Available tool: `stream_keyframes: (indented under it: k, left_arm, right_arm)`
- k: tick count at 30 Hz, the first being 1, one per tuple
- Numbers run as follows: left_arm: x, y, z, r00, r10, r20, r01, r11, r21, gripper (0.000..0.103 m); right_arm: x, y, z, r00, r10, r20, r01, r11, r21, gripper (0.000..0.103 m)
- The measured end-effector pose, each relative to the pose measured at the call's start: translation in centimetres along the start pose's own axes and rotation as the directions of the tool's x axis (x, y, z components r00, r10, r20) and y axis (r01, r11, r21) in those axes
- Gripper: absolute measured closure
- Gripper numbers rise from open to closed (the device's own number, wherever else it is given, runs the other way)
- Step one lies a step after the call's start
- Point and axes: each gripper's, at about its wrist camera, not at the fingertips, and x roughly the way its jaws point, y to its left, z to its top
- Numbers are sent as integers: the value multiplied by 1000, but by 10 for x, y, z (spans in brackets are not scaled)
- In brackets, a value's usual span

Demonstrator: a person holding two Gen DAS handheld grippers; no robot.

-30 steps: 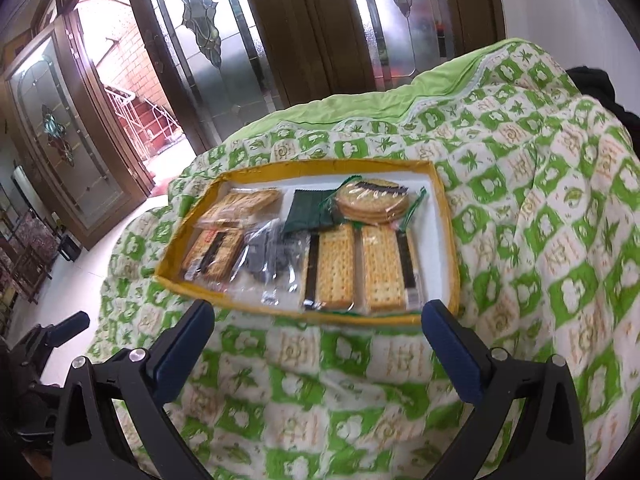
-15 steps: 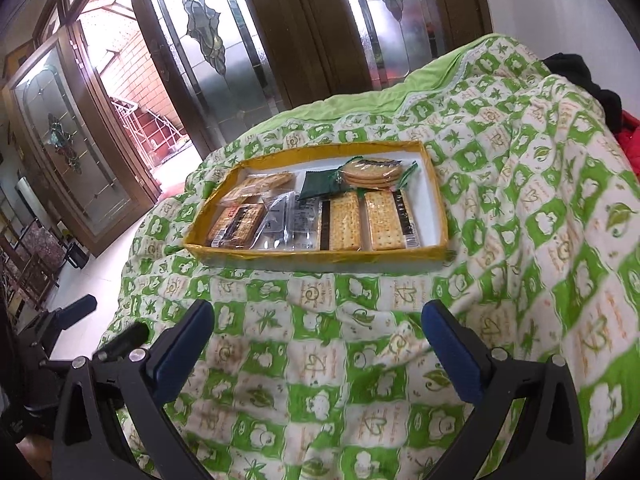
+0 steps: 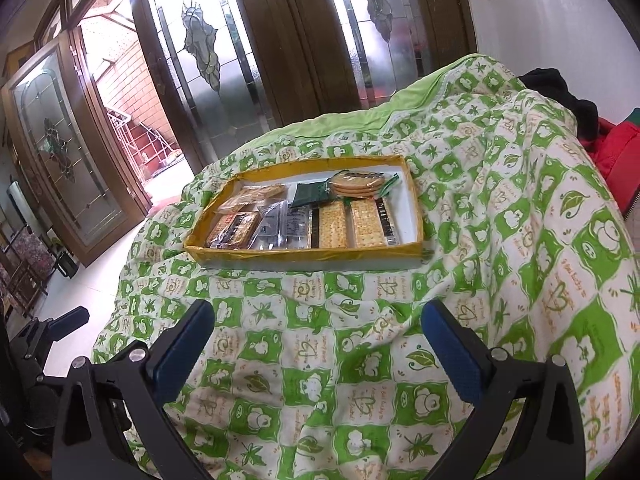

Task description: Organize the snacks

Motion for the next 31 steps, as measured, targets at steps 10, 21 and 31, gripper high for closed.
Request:
stream_keyframes:
  k: [10, 21, 31]
  left_arm:
    - [-7, 4, -7, 1000, -2, -4, 2, 1000, -19, 1]
    - [-16, 4, -8, 999, -42, -3, 42, 998, -39, 1]
    - [-17, 6, -12, 998, -70, -1, 69, 996, -58, 1]
  right_arm:
    - [-10, 6, -9, 1000, -13, 4, 13, 1000, -23, 0]
    - [-33, 14, -14, 997, -52, 60, 54, 998, -24, 0]
    - [-38, 16, -16, 995, -75, 68, 77, 997, -26, 0]
